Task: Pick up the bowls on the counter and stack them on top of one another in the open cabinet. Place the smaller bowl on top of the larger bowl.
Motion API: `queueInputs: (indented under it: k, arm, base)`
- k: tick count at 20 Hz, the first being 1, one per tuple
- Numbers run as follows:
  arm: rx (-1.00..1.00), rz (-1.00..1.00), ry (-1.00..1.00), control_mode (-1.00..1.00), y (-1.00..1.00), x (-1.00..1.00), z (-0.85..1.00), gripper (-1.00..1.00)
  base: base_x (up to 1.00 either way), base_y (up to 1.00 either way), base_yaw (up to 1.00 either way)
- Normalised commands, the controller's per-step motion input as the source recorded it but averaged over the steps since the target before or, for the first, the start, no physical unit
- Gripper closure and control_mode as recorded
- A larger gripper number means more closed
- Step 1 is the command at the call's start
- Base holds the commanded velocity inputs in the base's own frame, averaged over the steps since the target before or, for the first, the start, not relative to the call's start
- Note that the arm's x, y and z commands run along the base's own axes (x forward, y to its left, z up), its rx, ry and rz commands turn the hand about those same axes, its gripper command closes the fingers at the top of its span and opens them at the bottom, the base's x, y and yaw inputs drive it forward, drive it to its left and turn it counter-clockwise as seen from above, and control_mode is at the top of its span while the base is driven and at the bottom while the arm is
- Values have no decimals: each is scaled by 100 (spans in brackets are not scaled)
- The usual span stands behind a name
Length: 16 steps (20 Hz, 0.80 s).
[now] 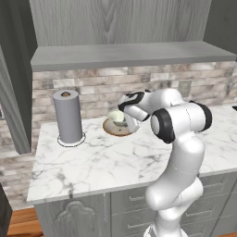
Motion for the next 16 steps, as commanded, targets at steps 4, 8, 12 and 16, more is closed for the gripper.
queueInputs:
  k: [4, 8, 12, 16]
  arm:
    - [-8, 0, 0, -100, 0, 17, -32, 100]
    - [-4, 0, -2, -100, 0, 24, -23, 100]
    - [-1, 0, -2, -100, 7, 39, -18, 100]
    - [-1, 0, -3, -100, 5, 35, -16, 100]
  base:
    - [0, 0, 0]
    - [0, 0, 0]
    - [0, 0, 0]
    - [0, 0, 0]
